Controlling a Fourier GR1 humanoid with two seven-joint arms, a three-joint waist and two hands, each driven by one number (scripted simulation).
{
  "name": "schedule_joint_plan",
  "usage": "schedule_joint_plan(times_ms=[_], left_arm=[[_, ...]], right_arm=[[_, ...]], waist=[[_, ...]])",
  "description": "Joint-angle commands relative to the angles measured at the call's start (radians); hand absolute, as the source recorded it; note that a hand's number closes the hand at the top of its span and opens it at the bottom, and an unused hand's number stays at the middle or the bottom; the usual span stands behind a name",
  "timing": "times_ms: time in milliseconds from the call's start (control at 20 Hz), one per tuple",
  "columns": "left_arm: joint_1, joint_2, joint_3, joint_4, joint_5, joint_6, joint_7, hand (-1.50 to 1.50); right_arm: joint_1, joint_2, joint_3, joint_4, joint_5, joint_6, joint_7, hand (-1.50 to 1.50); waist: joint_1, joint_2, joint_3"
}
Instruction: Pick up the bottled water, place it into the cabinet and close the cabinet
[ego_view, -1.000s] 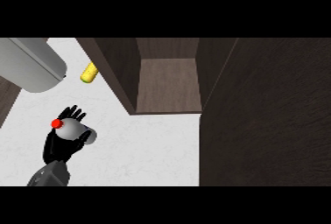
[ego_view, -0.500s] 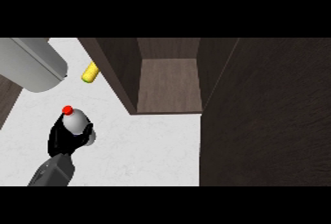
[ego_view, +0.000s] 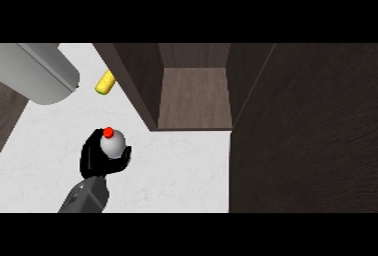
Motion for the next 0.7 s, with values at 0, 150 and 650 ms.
schedule_joint_plan(times_ms=[0, 150, 650], left_arm=[[0.08, -0.044, -0.056, -0.108, 0.0, -0.002, -0.006, 1.5], [0.065, -0.045, -0.162, -0.164, 0.053, 0.03, 0.022, 1.5], [0.162, -0.046, -0.539, -0.607, 0.214, 0.285, 0.24, 1.5]], right_arm=[[0.069, 0.008, -0.028, -0.15, -0.101, 0.018, 0.027, -1.5], [0.003, 0.004, -0.026, -0.127, -0.087, -0.016, 0.049, -1.5], [0.011, 0.003, -0.016, -0.108, -0.062, -0.007, 0.034, -1.5]], waist=[[0.008, -0.005, 0.001], [0.014, -0.004, 0.001], [0.013, -0.01, 0.001]])
